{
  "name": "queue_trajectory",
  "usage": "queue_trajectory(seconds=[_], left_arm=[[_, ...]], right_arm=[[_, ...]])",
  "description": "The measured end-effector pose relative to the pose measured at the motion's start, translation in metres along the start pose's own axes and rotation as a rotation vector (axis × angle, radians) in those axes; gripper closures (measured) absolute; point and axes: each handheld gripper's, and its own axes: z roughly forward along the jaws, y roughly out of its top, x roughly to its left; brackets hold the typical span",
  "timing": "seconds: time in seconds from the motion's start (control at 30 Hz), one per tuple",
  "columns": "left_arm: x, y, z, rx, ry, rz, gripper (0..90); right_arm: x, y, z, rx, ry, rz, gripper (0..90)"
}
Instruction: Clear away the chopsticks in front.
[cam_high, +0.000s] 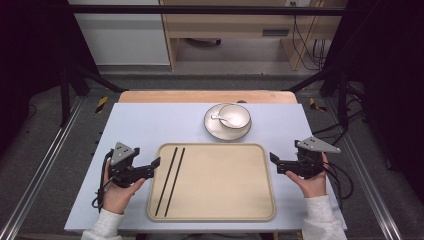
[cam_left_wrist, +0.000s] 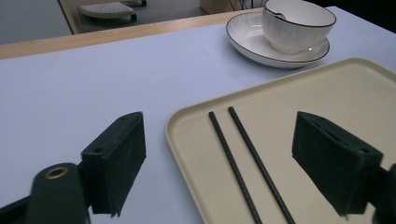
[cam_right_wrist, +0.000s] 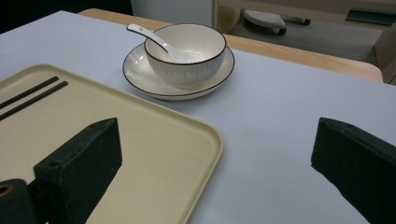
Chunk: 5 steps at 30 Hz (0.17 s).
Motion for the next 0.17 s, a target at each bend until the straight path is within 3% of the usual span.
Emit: queue_trajectory(seconds=[0.17], left_arm=[[0.0092,-0.006,-0.0002,-0.004,0.018,0.008,9.2]], right_arm=[[-0.0001,-0.0002,-0.0002,0.001,-0.003,-0.003,2.3]])
